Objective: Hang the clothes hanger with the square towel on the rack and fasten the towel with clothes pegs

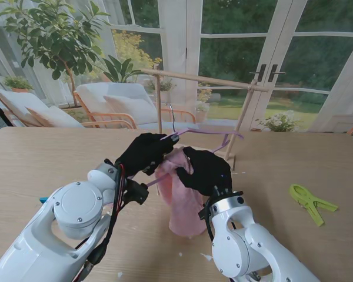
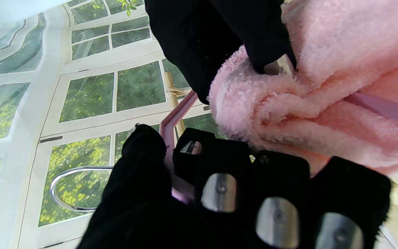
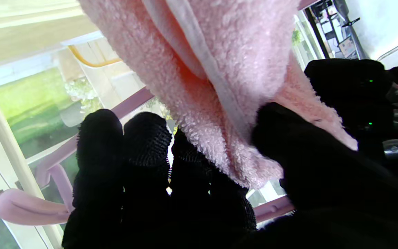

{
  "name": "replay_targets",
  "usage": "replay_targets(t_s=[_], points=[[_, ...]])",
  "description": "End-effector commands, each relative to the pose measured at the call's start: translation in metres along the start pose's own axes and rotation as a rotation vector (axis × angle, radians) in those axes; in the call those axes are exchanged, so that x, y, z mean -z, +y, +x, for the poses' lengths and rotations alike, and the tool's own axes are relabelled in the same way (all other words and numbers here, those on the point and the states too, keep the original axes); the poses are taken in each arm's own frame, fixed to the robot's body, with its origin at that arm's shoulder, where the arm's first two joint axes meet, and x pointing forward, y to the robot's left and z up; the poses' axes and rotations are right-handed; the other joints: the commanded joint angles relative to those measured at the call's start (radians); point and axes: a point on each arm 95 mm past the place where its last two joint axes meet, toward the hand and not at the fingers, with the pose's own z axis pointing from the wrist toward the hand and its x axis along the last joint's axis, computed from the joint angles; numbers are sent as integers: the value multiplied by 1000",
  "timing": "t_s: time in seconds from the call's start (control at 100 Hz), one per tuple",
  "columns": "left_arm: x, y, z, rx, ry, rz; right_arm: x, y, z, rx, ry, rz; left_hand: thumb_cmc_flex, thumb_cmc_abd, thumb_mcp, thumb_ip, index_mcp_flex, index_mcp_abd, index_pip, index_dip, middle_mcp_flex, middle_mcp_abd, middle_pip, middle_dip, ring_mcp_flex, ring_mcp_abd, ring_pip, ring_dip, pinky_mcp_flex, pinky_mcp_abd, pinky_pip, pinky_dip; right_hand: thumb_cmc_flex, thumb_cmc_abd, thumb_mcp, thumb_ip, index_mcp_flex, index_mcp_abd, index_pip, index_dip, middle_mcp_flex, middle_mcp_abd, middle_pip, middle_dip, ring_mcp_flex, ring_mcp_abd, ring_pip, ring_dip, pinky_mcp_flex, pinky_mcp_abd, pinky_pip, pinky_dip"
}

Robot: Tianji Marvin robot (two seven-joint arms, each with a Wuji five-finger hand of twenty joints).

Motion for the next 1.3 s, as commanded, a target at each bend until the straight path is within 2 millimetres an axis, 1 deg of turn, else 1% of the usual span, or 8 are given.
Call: replay_targets(t_s=[0.0, 0.07, 0.28, 0.4, 0.55, 0.79, 1.05, 1.29], points=[[1, 1, 5, 10, 13, -11, 1, -3, 1, 1, 3, 9, 36, 18, 7, 29, 48, 52, 24, 51, 42, -43, 21, 15, 29, 0, 133, 41, 14, 47, 296, 28, -84, 3, 30, 68, -33, 39, -118, -18, 2, -42, 29, 16, 16, -13, 16, 13, 4, -36, 42, 545], [1, -1, 6, 16, 14, -6, 3, -2, 1, 14, 5, 2, 36, 18, 7, 29, 48, 52, 24, 51, 42, -43, 21, 15, 29, 1, 133, 41, 14, 47, 296, 28, -149, -22, -1, 60, -73, 87, -218, -44, -19, -38, 14, 11, 0, -3, -2, 12, -9, -30, 29, 543], [-1, -5, 7, 20, 17, 7, 11, 4, 2, 88, 25, 38, 36, 19, 7, 29, 48, 52, 24, 51, 42, -43, 21, 15, 29, 1, 133, 41, 14, 48, 296, 29, -265, 22, -273, 50, -221, 202, -387, -168, -173, 2, -94, -29, -132, 25, -151, -8, -104, -17, -63, 550], [-2, -7, 7, 7, 29, 15, 16, 3, 1, 100, 25, 24, 36, 17, 7, 29, 48, 52, 24, 51, 42, -43, 21, 15, 29, 1, 134, 42, 13, 49, 296, 29, -269, 25, -256, 60, -240, 164, -381, -159, -223, 14, -185, -89, -179, 36, -275, -50, -136, -13, -122, 553], [-3, -11, 6, -9, 47, 20, 22, 5, -1, 76, 13, -43, 35, 16, 7, 29, 50, 51, 23, 51, 42, -43, 21, 15, 29, 1, 134, 42, 13, 49, 296, 29, -143, 68, -277, 89, -205, 81, -343, -89, -246, 31, -254, -162, -204, 42, -353, -81, -150, -6, -161, 558], [-1, -19, 9, -10, 71, 13, 27, 2, -12, 26, -47, -112, 35, 15, 8, 30, 50, 51, 23, 50, 42, -43, 21, 15, 29, 0, 134, 42, 13, 49, 296, 29, -73, 43, -37, 97, -101, 4, -196, 98, -294, 56, -326, -251, -272, 50, -464, -140, -200, 13, -239, 554], [2, -20, 14, -2, 82, -3, 22, -13, -34, -7, -131, -43, 33, 14, 8, 30, 52, 50, 23, 50, 42, -43, 21, 15, 29, -1, 134, 43, 14, 48, 296, 29, -80, 27, -13, 88, -69, 17, -198, 97, -291, 61, -338, -266, -281, 55, -468, -143, -212, 14, -246, 557], [3, -21, 15, 15, 82, -19, 12, -24, -49, -62, -170, 42, 33, 14, 9, 30, 52, 50, 23, 50, 42, -43, 21, 15, 29, 0, 134, 43, 14, 48, 296, 30, -143, -20, -39, 62, -119, 16, -297, 20, -388, 63, -334, -268, -374, 44, -479, -142, -277, 1, -280, 568]])
